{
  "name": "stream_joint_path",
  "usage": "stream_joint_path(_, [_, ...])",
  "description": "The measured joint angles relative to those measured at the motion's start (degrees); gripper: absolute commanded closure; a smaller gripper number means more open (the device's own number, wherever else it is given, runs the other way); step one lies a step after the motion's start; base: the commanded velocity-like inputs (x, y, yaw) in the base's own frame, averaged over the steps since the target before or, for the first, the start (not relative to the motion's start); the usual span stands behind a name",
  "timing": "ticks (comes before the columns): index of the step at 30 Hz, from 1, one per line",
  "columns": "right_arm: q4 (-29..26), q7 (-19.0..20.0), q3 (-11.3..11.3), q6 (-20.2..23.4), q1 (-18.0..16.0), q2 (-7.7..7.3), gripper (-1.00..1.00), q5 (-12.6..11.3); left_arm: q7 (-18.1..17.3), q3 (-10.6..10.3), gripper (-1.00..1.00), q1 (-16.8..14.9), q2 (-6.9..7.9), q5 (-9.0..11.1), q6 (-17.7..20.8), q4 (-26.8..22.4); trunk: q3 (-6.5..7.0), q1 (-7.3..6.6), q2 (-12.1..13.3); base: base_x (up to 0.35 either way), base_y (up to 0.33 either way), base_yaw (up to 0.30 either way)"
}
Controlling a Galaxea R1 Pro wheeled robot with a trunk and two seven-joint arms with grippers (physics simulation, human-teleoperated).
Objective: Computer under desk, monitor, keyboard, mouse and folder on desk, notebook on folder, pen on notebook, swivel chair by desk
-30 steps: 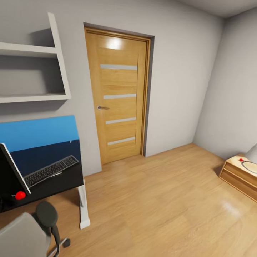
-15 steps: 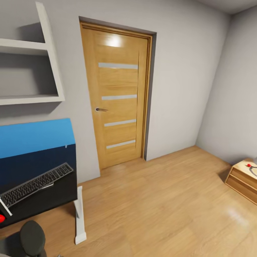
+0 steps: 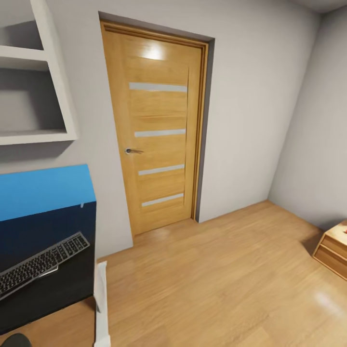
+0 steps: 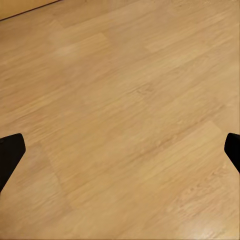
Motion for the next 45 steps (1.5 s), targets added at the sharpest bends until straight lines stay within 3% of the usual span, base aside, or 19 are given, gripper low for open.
stream_joint_path(27, [0.0,-0.09,-0.02,-0.09,0.0,-0.08,-1.0,0.0,0.0,-0.57,-1.0,-0.02,0.07,-0.08,0.35,0.14,0.0,0.0,0.0,0.327,-0.066,0.007])
stream_joint_path(38, [0.02,-0.36,-0.08,-0.13,-0.02,-0.08,-1.0,0.0,0.02,-0.57,-1.0,0.0,0.09,0.02,0.27,0.15,0.0,0.0,0.0,0.322,-0.141,0.217])
stream_joint_path(42, [-0.07,-2.64,-0.17,-0.03,-0.02,-0.3,-1.0,-0.06,0.04,-0.57,-1.0,0.02,0.09,0.02,0.29,0.14,0.0,0.0,0.0,0.313,-0.172,0.285])
stream_joint_path(44, [-0.18,-7.85,-0.24,0.04,-0.02,-0.41,-1.0,-0.07,0.02,-0.57,-1.0,-0.01,0.06,0.02,0.35,0.16,0.0,0.0,0.0,0.288,-0.205,0.287])
stream_joint_path(45, [-0.2,-8.29,-0.17,0.07,-0.02,-0.42,-1.0,-0.01,0.03,-0.56,-1.0,-0.02,0.04,0.02,0.35,0.16,0.0,0.01,0.0,0.274,-0.219,0.288])
